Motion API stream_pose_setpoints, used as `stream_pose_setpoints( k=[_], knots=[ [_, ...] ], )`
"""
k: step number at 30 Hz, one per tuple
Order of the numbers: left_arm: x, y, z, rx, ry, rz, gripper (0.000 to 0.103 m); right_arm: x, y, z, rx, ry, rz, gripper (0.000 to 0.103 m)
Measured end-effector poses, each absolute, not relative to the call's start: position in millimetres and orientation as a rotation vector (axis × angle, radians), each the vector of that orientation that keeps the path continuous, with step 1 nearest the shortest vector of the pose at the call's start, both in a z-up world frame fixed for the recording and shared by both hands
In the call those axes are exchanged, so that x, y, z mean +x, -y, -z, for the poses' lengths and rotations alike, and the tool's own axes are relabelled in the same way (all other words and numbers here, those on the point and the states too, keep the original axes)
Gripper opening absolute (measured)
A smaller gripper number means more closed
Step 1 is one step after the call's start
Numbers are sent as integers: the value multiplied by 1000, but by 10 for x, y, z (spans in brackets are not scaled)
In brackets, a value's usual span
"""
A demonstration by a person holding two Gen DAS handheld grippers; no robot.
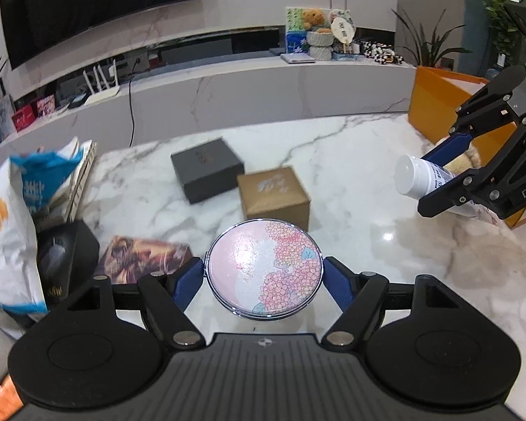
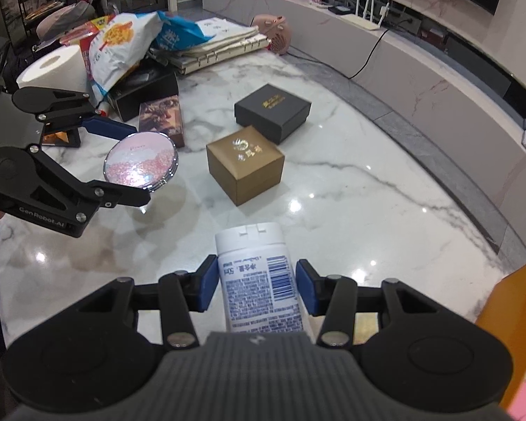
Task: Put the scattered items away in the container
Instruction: 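Grasp the white lotion tube with the right tool, then carry the lotion tube and pink compact mirror over the orange box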
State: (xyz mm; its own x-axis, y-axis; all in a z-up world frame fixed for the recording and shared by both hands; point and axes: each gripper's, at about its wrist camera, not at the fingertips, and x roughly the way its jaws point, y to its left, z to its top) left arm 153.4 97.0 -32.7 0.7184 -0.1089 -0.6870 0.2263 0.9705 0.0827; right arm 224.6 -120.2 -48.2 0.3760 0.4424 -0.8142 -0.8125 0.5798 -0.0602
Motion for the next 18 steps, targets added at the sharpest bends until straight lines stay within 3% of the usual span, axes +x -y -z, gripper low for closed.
stream_pose_setpoints(
  k=[18],
  knots=[
    [1699,234,-637,304,-576,392,87,1969,2235,-734,-556,-680,-654,51]
  ],
)
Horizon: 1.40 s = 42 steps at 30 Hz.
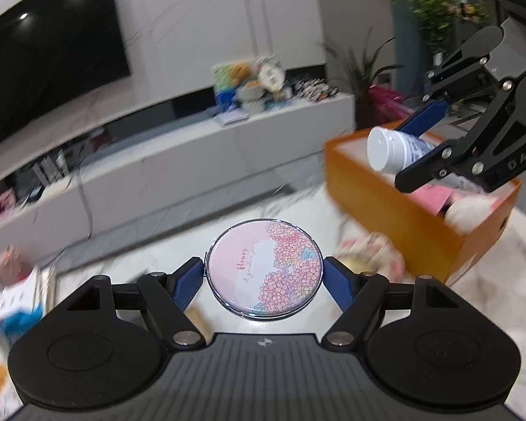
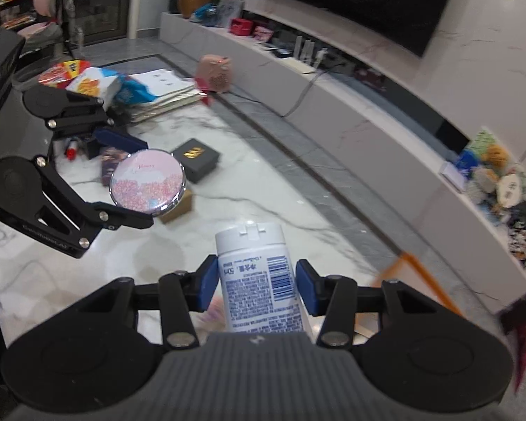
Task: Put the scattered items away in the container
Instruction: 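Carry the lotion tube and pink compact mirror over the orange box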
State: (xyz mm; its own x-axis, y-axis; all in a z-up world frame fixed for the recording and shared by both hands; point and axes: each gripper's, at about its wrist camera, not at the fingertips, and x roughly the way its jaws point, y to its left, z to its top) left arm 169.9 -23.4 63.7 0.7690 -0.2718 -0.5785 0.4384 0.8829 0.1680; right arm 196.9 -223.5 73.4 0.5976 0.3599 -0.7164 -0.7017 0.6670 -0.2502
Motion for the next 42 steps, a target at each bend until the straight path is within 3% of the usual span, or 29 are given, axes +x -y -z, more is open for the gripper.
stream_pose_setpoints(
  k=[9,17,28,42],
  knots=[
    [1870,1114,-937,397,-490,529,87,1998,2975,-1041,-543,-675,-486,51],
    [2132,1755,-926,440,-509,624,87,2174,3414,-951,-431,-718,-338,51],
    [2265,2535,-447,650,-552,708,87,2356,3792,-448,-337,-808,-231,51],
    [2275,2810,152,756,-656,767,87,2614,3893,51,-265,-907,-222,51]
  ],
)
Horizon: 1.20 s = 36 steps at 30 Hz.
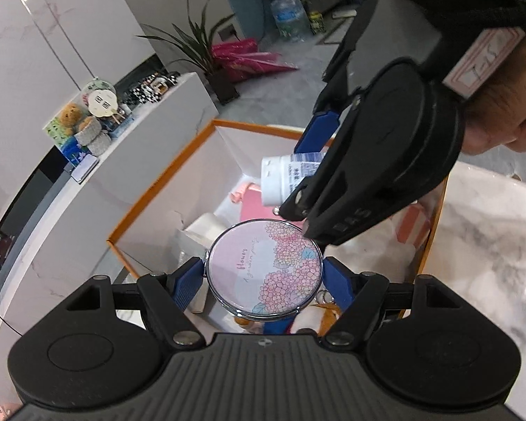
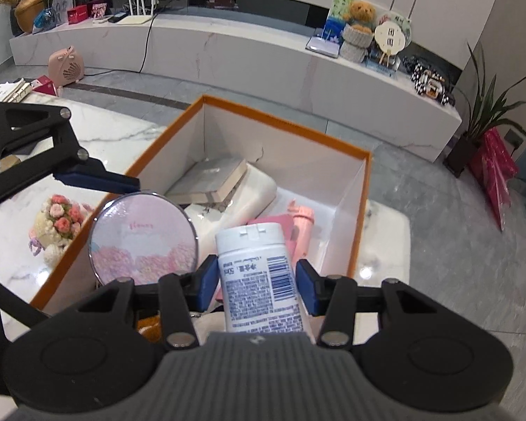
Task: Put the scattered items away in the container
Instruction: 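Carry the lotion tube and pink compact mirror over the orange box, then open both tools to drop the tube and compact mirror into the box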
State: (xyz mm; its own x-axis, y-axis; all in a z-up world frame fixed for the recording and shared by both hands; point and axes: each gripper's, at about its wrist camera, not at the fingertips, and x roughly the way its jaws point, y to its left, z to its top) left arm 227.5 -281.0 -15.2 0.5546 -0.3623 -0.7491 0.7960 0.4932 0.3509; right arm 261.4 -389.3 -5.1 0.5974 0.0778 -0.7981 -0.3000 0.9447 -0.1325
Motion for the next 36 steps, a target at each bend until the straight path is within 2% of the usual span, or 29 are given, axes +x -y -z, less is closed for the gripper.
stream_pose_setpoints(
  k=[12,30,31,33,36],
  knots=[
    [2349,2842,400,792,-715,761,87,2735,3837,311,-270,-956,-219,50],
    [2411,2849,479,734,-796,784,88,2819,3813,441,-268,-989,-209,51],
    [2417,2847,484,727,-803,784,88,2816,3818,438,-265,-987,-206,52],
    [2400,2846,489,728,-792,774,88,2810,3830,422,-256,-979,-201,62],
    [2389,2826,451,703,-777,766,89,2805,3839,391,-242,-969,-202,63]
  ],
)
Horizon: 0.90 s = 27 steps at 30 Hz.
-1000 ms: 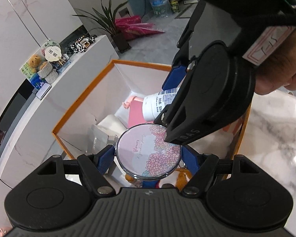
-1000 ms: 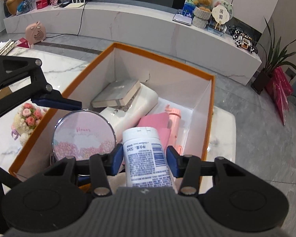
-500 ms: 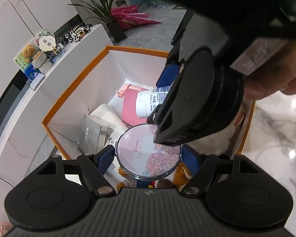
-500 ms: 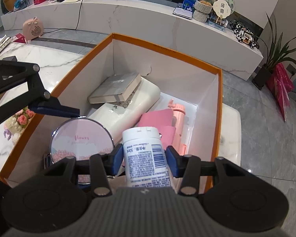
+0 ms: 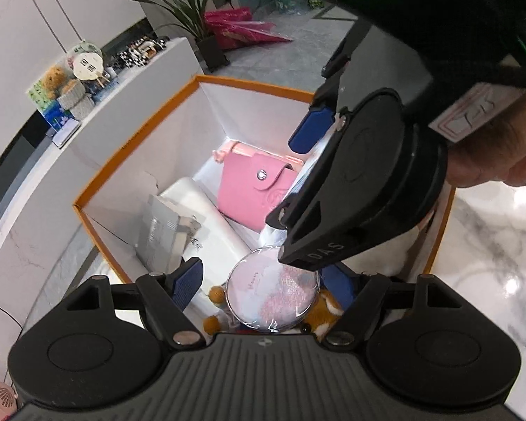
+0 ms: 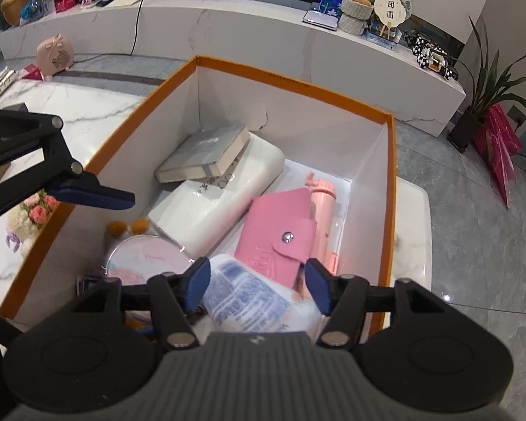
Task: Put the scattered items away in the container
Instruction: 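Open both tools to drop the tube and compact mirror into the box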
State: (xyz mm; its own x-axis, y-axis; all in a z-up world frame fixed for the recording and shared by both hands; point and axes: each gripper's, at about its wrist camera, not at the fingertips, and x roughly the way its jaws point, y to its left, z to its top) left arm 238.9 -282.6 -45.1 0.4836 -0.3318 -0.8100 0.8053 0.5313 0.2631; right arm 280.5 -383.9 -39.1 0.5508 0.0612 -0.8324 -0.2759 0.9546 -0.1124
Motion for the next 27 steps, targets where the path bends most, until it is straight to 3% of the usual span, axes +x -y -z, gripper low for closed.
stream_pose_setpoints(
  k=[27],
  knots=[
    [2293,2412,39,553,-740,751,89,2628,3718,-12,-269,-916,-203,65]
  ],
)
